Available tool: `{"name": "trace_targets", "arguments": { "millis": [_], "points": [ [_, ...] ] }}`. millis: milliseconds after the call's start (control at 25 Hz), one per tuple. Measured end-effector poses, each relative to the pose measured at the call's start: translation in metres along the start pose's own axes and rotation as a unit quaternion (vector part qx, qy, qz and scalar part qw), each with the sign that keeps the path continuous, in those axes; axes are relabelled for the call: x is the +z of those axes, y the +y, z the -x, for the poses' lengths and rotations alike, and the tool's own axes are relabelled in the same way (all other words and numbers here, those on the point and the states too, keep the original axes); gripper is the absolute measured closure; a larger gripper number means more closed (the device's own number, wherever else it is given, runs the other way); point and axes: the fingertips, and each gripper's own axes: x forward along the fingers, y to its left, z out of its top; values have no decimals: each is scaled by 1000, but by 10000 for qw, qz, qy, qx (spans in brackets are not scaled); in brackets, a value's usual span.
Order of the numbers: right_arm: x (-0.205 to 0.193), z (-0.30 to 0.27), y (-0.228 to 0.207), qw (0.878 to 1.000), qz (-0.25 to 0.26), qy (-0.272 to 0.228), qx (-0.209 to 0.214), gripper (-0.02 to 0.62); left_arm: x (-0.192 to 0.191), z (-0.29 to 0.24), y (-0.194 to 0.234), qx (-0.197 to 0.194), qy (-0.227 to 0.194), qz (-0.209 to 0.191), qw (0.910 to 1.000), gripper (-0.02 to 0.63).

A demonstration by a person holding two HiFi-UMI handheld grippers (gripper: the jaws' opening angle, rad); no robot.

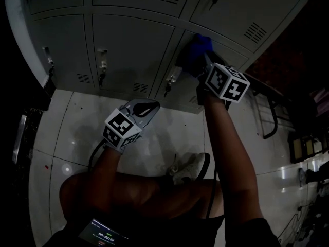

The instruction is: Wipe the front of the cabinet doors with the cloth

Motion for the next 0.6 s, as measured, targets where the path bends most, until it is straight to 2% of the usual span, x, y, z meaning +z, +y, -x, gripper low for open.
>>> {"name": "trace_targets", "arguments": {
  "millis": [320, 600],
  "points": [
    [1, 42, -89, 9971, -86, 11, -760, 518, -2, -2, -2, -20, 52, -25, 10000, 606],
    [1, 80, -167, 9874, -308, -44, -1551, 518, -3, -2, -2, -32, 68, -15, 10000, 605]
  ]
}}
